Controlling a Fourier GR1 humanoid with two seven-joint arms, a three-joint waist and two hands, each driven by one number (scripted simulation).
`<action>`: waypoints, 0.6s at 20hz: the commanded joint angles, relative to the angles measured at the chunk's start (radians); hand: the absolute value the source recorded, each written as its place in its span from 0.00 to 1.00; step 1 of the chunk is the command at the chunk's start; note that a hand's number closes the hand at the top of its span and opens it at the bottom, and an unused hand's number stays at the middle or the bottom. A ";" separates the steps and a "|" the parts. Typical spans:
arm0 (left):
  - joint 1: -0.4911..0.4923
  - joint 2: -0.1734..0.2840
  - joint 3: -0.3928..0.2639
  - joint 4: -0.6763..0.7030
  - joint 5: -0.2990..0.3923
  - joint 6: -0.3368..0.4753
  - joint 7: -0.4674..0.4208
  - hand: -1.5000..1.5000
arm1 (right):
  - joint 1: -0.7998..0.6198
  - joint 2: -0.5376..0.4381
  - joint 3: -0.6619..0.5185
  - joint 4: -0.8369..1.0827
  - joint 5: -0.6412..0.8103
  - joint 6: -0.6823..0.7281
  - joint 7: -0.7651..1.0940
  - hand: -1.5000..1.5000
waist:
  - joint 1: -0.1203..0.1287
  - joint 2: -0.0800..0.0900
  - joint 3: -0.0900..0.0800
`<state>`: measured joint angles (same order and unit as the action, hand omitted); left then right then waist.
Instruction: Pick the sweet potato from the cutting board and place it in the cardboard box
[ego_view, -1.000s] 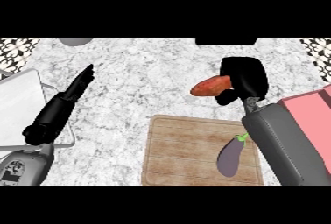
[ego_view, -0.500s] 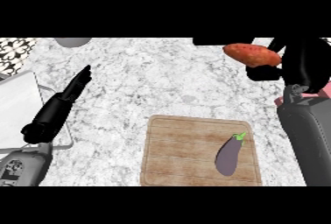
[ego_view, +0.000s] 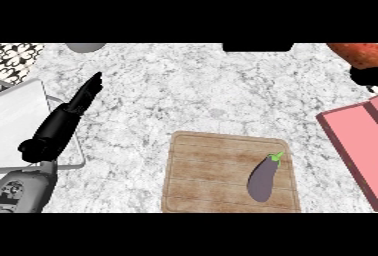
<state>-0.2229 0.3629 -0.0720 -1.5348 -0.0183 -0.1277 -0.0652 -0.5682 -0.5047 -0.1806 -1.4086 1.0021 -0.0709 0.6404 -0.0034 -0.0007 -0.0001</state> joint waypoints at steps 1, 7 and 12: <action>0.006 -0.019 -0.016 -0.028 -0.019 0.004 0.028 0.50 | 0.026 -0.100 -0.067 0.105 -0.041 0.073 -0.072 1.00 | 0.005 0.001 0.000; 0.052 -0.029 -0.015 -0.048 -0.022 0.006 -0.009 0.50 | 0.097 -0.162 -0.152 0.243 -0.207 0.290 -0.162 1.00 | 0.004 0.000 0.001; -0.023 0.001 0.040 -0.028 0.024 -0.051 0.040 0.50 | 0.097 -0.264 -0.191 0.380 -0.254 0.392 -0.292 1.00 | 0.008 0.002 0.001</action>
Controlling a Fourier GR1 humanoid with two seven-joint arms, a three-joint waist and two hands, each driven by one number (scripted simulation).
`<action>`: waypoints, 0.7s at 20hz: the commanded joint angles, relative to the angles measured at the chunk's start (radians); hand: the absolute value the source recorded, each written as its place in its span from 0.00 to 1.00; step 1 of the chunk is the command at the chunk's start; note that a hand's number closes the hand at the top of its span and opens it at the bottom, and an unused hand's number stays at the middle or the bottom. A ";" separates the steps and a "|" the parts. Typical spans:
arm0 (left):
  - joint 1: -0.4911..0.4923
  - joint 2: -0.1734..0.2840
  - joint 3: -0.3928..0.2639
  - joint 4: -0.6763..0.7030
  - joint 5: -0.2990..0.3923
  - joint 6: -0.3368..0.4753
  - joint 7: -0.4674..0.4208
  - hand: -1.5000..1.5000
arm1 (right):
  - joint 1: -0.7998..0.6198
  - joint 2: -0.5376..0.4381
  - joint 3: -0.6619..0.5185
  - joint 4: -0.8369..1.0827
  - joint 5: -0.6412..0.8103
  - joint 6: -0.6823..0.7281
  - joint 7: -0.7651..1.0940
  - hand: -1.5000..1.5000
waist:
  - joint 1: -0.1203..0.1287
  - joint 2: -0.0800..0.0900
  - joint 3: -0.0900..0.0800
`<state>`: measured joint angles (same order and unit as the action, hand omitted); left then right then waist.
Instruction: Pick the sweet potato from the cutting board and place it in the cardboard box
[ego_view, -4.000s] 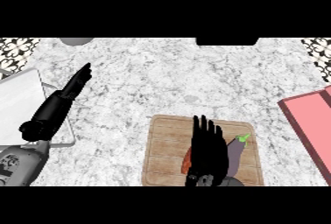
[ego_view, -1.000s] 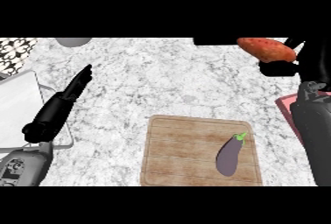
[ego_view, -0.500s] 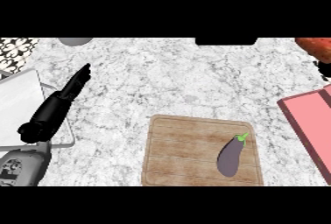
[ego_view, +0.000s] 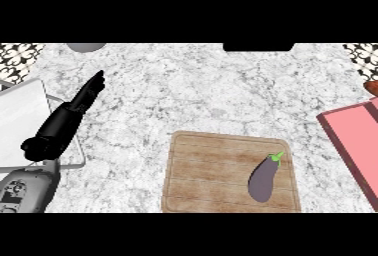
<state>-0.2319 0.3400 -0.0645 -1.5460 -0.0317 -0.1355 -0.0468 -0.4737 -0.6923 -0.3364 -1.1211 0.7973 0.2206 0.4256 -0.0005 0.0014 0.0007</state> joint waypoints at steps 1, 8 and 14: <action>0.000 -0.009 -0.002 -0.015 -0.012 -0.001 0.014 0.50 | 0.044 -0.034 0.010 0.034 -0.034 0.137 -0.032 1.00 | -0.001 -0.002 -0.001; -0.008 -0.013 0.016 0.006 -0.023 -0.024 -0.007 0.50 | 0.064 -0.094 -0.026 0.205 -0.098 0.204 -0.266 0.00 | 0.001 -0.001 0.000; 0.019 -0.009 0.024 0.031 -0.033 -0.020 -0.044 0.50 | 0.024 -0.058 -0.198 0.168 -0.255 0.048 -0.451 0.00 | -0.005 -0.002 0.001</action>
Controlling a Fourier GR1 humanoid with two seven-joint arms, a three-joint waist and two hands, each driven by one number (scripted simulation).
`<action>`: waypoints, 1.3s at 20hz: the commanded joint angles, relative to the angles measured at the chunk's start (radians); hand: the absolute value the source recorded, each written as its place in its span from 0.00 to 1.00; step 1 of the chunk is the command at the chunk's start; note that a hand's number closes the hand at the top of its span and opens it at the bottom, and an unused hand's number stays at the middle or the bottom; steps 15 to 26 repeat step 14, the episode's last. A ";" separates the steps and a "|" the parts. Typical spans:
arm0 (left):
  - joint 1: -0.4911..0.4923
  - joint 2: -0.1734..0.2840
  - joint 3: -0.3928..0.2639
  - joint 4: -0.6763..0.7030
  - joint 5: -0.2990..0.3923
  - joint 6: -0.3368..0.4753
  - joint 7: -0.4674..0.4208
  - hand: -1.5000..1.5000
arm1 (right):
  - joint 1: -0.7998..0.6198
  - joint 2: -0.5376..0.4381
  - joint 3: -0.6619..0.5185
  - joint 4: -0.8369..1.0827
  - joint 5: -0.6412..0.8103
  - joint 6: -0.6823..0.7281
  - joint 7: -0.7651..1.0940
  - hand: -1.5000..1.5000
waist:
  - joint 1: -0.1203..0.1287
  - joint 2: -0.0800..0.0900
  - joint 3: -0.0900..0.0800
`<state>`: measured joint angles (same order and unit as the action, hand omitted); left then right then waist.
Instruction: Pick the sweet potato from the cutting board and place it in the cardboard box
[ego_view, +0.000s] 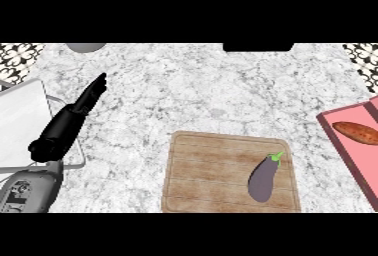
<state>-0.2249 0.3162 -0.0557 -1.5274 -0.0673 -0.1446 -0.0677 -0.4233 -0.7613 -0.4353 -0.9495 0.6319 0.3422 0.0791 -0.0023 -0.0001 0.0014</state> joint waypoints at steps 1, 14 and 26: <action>0.039 -0.003 -0.008 -0.017 -0.001 -0.005 -0.002 0.50 | -0.052 0.063 -0.141 -0.044 -0.143 -0.097 -0.080 0.00 | -0.006 -0.010 0.001; -0.027 -0.049 -0.026 0.013 -0.045 0.023 0.025 0.50 | -0.071 0.007 -0.572 0.186 -0.506 -0.214 -0.167 0.00 | 0.002 0.004 0.001; -0.027 -0.049 -0.026 0.013 -0.045 0.023 0.025 0.50 | -0.071 0.007 -0.572 0.186 -0.506 -0.214 -0.167 0.00 | 0.002 0.004 0.001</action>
